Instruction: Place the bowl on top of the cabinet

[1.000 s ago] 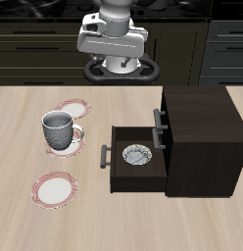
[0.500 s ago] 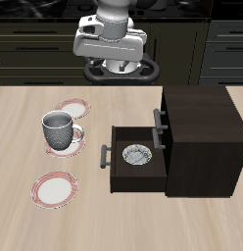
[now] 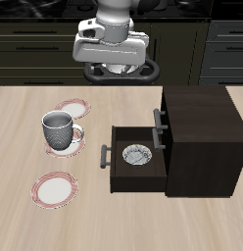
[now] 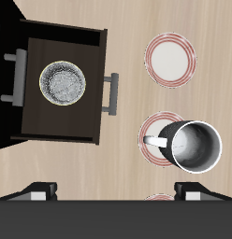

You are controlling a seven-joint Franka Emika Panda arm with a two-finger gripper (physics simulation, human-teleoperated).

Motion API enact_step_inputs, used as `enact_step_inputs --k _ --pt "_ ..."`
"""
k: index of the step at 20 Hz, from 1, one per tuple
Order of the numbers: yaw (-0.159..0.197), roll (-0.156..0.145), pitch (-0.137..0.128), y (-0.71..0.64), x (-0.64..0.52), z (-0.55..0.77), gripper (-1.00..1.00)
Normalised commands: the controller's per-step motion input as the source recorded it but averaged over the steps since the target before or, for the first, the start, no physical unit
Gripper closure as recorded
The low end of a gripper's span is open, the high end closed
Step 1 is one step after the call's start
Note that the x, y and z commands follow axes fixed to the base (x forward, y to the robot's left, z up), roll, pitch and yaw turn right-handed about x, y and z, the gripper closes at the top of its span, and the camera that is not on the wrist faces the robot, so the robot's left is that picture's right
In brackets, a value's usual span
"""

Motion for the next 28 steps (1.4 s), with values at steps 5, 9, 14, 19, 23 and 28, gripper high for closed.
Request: enact_step_inputs --k 5,9,14,19,23,28 --pt "0.032 0.033 -0.019 0.2 0.18 -0.06 -1.0" --pt "0.06 0.049 -0.015 0.24 0.17 -0.03 -1.0" --pt "0.012 0.044 0.022 0.04 0.21 0.0 -1.0" --pt "0.012 0.023 0.011 -0.05 0.21 0.04 -1.0" --pt "-0.02 0.001 -0.008 0.01 0.17 0.04 -1.0" --pt "0.097 0.047 0.002 0.19 0.09 -0.05 -1.0"
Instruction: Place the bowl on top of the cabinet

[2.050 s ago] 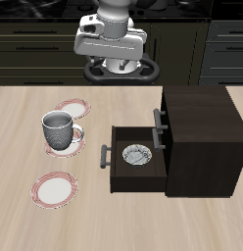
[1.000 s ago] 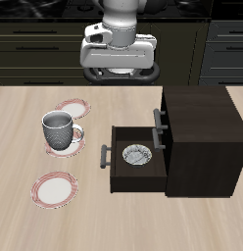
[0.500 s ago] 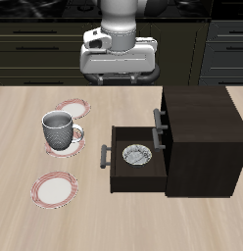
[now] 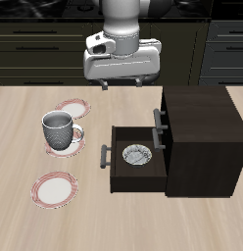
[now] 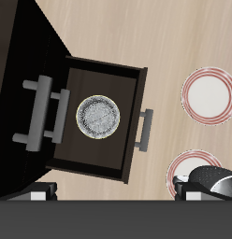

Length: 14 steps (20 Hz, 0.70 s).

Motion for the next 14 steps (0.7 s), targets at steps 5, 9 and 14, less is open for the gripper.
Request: enact_step_inputs --k 5,9,14 --pt "0.215 0.016 0.017 0.16 0.06 -0.14 -1.0" --pt "0.248 -0.003 -0.018 0.02 0.1 -0.02 -1.0" --pt "0.248 -0.002 -0.057 0.05 0.05 0.01 -1.0"
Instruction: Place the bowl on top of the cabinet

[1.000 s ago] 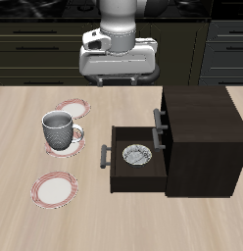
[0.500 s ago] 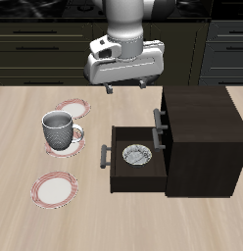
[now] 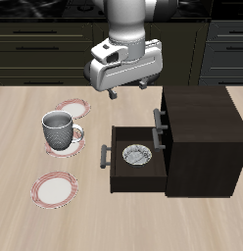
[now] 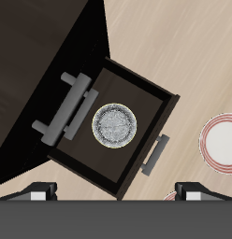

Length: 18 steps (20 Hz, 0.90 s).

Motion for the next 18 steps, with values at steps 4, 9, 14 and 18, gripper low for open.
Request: enact_step_inputs --k 4,9,14,18 --pt "0.188 0.004 -0.02 0.08 0.12 -0.07 -1.0" --pt "0.194 -0.005 -0.032 0.02 0.03 -0.09 -1.0" --pt "0.307 0.016 -0.002 0.08 0.06 -0.25 -1.0" --pt "0.311 -0.008 -0.041 -0.01 0.05 -0.11 -1.0"
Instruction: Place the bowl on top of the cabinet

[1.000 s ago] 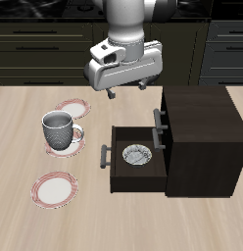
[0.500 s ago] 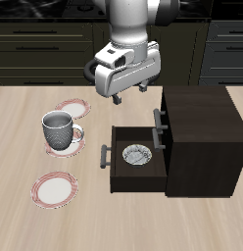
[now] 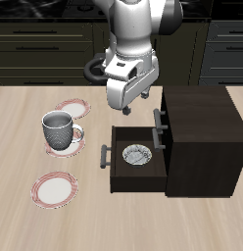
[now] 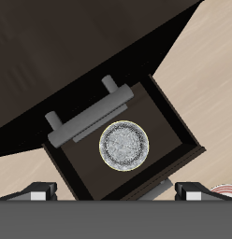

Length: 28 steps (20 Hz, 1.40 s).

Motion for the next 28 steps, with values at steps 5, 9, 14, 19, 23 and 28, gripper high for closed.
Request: enact_step_inputs --k 5,9,14,19,23,28 --pt "0.271 -0.02 -0.025 -0.09 0.03 -0.17 -1.0" --pt "0.174 -0.024 -0.02 -0.09 0.03 -0.07 -1.0" --pt "0.136 -0.012 -0.034 -0.1 0.04 -0.03 -1.0" --pt "0.072 0.007 -0.019 0.0 -0.01 0.01 -1.0" --pt "0.12 0.005 -0.02 0.11 0.04 -0.1 -1.0" --pt "0.02 0.002 0.017 0.07 0.0 -0.12 -1.0"
